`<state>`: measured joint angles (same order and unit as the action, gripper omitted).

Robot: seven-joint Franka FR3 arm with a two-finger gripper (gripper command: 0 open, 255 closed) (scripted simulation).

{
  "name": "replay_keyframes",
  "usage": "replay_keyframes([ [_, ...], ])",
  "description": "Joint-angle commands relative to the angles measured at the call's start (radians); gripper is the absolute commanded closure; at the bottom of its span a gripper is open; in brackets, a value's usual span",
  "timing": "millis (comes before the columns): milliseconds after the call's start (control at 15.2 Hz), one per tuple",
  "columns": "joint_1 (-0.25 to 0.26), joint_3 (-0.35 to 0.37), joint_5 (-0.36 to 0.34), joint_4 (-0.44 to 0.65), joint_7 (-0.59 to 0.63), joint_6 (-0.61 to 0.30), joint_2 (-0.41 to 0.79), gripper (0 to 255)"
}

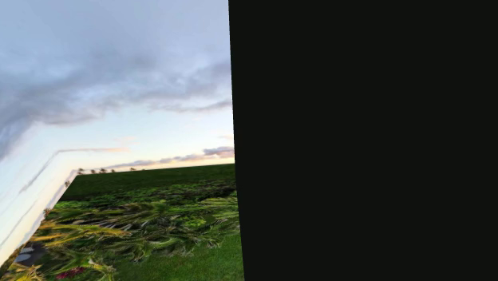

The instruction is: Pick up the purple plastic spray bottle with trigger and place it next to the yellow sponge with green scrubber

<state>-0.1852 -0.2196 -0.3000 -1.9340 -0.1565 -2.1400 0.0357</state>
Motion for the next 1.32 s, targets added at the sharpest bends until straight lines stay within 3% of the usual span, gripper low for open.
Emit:
replay_keyframes([
  [0, 0.002, 0.002, 0.003, 0.02, -0.005, 0.028, -0.008, 255],
  [1254, 0.008, 0.008, 0.029, 0.258, -0.069, 0.271, -0.02, 255],
])
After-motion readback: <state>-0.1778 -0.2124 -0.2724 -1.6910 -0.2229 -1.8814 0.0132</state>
